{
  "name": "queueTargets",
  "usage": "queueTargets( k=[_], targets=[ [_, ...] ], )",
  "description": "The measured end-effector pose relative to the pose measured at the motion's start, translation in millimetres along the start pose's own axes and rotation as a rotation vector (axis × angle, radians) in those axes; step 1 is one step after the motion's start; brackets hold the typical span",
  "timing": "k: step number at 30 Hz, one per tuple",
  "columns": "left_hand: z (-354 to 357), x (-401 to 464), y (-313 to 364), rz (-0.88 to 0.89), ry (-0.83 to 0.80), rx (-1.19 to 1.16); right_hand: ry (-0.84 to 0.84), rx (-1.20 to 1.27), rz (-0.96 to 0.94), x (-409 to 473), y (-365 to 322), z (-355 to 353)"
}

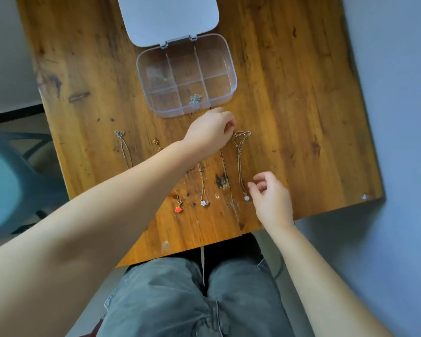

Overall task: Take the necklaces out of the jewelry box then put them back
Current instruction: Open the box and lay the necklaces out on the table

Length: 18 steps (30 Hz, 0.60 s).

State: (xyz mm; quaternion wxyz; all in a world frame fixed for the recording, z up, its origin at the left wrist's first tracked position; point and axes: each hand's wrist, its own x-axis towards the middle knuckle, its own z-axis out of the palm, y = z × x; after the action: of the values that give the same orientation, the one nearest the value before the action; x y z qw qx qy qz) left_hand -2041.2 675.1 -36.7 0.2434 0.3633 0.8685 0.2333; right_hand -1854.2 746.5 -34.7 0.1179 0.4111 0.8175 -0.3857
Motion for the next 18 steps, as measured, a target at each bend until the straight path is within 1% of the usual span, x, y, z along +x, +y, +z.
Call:
queueTargets(
  k=[3,5,6,8,10,12,14,16,18],
  targets=[
    [-12.1,-16.1,-16.4,0.032,0.238,0.083,0.027,0.016,-0.193,29.3,-45.9,-16.9],
    [-20.7,-26.8,-35.7,-0.058,0.371,0.161,0.049,0.018,-0.349,54.3,-87.6,-22.6],
    [-25.3,-31.8,-47.0,-0.118,0.4,0.181,0.048,0.01,-0.413,66.9,-108.6,-22.8],
    [-33.6,-39.7,-68.1,-0.192,0.391,0.193,0.01,-0.059,-0.511,91.5,-145.5,-18.4],
    [-39.7,-43.0,-82.3,-0.174,0.346,0.195,-0.086,-0.224,-0.564,114.4,-172.1,-8.4],
    [-43.2,-42.1,-88.8,-0.119,0.319,0.197,-0.215,-0.479,-0.577,132.4,-187.1,3.1],
    [-44.7,-40.6,-91.7,-0.085,0.32,0.197,-0.306,-0.728,-0.583,143.6,-193.9,11.4],
    [-44.9,-40.1,-93.0,-0.065,0.335,0.188,-0.375,-0.868,-0.571,149.2,-197.2,15.8],
    [-44.0,-40.7,-92.4,-0.062,0.351,0.168,-0.46,-0.936,-0.551,152.2,-198.6,17.0]
  ],
)
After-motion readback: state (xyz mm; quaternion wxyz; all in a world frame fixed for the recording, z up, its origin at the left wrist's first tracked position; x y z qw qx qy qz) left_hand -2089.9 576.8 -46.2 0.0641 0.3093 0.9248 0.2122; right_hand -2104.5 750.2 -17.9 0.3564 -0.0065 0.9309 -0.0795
